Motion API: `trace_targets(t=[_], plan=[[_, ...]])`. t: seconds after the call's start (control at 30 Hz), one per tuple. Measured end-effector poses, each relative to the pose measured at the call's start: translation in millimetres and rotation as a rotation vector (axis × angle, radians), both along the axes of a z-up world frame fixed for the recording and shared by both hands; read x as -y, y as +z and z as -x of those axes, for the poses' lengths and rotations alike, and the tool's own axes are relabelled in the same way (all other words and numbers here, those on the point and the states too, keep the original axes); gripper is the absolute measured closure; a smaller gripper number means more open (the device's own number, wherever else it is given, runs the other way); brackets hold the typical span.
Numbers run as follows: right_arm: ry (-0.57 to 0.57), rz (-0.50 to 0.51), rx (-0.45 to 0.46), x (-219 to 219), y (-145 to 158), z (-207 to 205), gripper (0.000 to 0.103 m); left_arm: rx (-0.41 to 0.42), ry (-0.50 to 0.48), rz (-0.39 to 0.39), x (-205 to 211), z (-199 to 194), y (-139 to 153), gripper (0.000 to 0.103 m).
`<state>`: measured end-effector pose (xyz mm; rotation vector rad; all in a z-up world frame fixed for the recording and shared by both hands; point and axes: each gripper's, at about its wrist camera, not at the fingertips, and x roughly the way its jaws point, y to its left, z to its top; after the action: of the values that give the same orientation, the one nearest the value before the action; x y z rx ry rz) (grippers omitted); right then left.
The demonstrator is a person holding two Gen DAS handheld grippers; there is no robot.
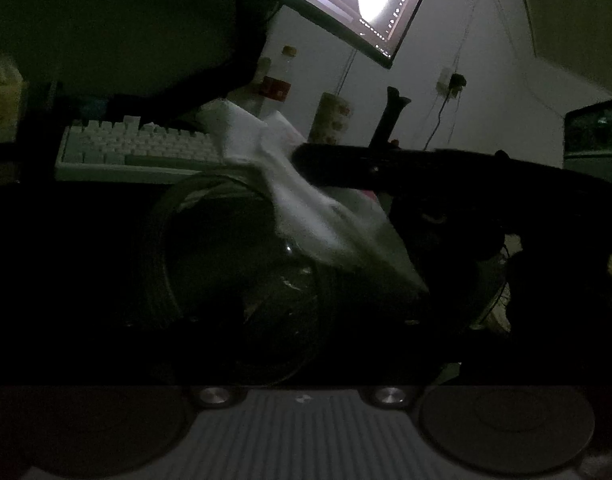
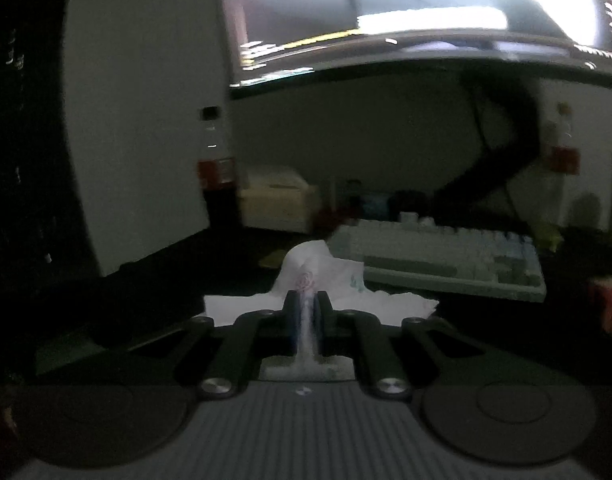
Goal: Clean container
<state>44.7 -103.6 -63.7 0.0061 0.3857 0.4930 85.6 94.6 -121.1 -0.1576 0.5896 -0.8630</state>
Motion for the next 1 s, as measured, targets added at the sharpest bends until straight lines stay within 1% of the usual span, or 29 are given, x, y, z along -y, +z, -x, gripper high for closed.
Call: trace_targets(t=[0.07,0.13,0.17,0.23,0.27,0.37,0.4,0.47,0.5,0.57,0.6,0.63,0.67,0.7,0.8,0.83,0.9,0.93,1.0], plan=[[-0.038,-0.014,-0.013,8,-1,-4,0.092,-0.001,-0.001,0.003,-1,0,0,0.04],[-0.141,0.005,-0.019,18,-2,-13,0.092,-0.002,0.0,0.004,-1,-1,0,0.04],[-0.174,0.006,-0.024,21,-3,-16,0.092,-0.002,0.0,0.005,-2,-1,0,0.04],[-0.194,-0.003,-0.033,23,-3,-18,0.092,-0.003,0.002,0.006,-2,-2,0,0.04],[-0.175,0.004,-0.026,19,-3,-15,0.092,-0.003,0.003,0.006,-2,-2,0,0.04],[-0.012,-0.024,-0.006,5,-2,-4,0.092,-0.002,0.005,0.003,-1,-2,0,0.04],[0.004,-0.024,-0.004,3,-2,-2,0.092,0.0,0.005,0.001,-1,-2,0,0.04],[0.002,-0.023,-0.004,5,-2,-1,0.093,0.001,0.007,0.001,-2,-1,0,0.04],[-0.022,-0.03,-0.012,9,-3,-4,0.093,0.001,0.008,0.002,-2,-1,0,0.04],[-0.134,0.003,-0.016,17,-3,-14,0.092,-0.001,0.011,0.004,-4,-1,0,0.04],[-0.172,0.019,-0.018,20,-4,-18,0.092,-0.003,0.014,0.006,-5,-2,-1,0.04],[-0.179,0.013,-0.028,23,-4,-21,0.092,-0.004,0.018,0.007,-6,-3,-1,0.04],[-0.172,0.004,-0.038,23,-3,-22,0.092,-0.006,0.022,0.009,-7,-4,-1,0.04],[-0.141,0.003,-0.04,20,-2,-20,0.092,-0.009,0.025,0.012,-8,-5,-1,0.04],[0.016,0.004,-0.041,5,1,-8,0.092,-0.008,0.033,0.012,-9,-6,-1,0.04],[0.046,0.022,-0.04,-2,3,-5,0.092,-0.006,0.035,0.01,-9,-6,-1,0.04],[0.046,0.057,-0.036,-7,3,-5,0.092,-0.003,0.039,0.009,-9,-5,-1,0.04],[0.029,0.058,-0.043,-4,3,-9,0.092,-0.003,0.04,0.011,-10,-5,-1,0.04],[-0.049,0.047,-0.066,8,3,-19,0.092,-0.003,0.041,0.015,-11,-5,-1,0.04]])
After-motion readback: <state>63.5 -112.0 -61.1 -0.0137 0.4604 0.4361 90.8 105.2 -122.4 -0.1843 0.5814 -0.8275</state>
